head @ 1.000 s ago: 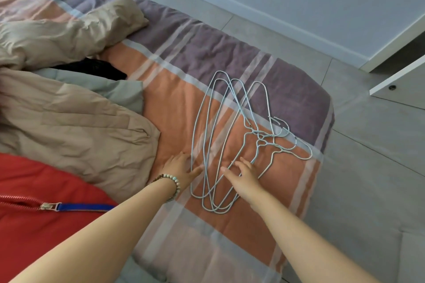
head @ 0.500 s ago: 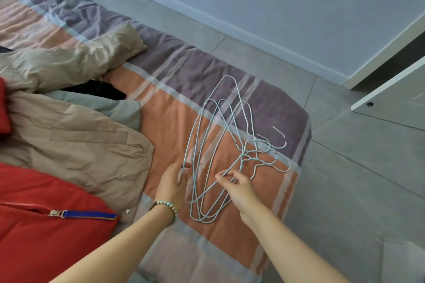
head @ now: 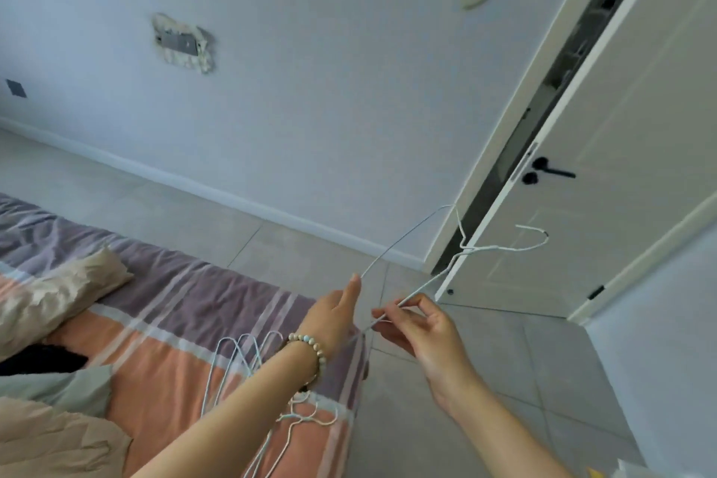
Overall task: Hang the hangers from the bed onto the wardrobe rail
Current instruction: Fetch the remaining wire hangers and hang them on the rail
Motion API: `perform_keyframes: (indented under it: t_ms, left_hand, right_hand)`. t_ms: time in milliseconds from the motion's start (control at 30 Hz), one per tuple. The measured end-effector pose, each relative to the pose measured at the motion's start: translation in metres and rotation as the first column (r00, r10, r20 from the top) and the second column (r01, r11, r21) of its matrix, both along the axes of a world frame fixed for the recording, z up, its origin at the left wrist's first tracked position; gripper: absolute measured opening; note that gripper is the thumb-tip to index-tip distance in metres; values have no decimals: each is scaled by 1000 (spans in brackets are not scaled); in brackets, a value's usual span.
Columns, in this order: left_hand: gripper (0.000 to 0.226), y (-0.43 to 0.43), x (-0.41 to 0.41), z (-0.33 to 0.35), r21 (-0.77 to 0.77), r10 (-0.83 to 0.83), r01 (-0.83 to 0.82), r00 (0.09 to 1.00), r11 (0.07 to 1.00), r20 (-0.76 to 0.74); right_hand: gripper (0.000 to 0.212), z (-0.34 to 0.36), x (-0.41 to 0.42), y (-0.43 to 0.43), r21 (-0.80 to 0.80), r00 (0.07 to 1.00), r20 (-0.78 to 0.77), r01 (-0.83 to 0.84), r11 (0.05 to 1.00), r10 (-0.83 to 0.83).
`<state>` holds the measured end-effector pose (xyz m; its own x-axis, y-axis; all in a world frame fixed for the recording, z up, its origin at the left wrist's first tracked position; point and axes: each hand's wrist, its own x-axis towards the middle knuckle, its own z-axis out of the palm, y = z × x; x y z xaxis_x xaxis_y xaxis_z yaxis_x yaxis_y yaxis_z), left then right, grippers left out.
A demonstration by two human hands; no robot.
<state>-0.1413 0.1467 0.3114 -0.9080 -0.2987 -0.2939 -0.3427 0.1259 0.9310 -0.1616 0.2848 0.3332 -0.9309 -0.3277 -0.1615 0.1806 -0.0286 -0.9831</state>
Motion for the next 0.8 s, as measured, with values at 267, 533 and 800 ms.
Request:
perform_keyframes:
  t_ms: [267,533,800]
  left_hand:
    - [58,117,-21,158,61,-429,441,891,895,-152]
    - [52,253,6,287,-50,-819,842,506,537,-270]
    - [44,416,52,351,-134,-920,965,164,224,-357]
  right_hand:
    - [7,169,1,133,-22,919,-303,256,966,-250]
    - [11,271,70,280,-102,705,-507,522,847,-495]
    - [13,324,163,428,-185,484,-565,715,674,-668]
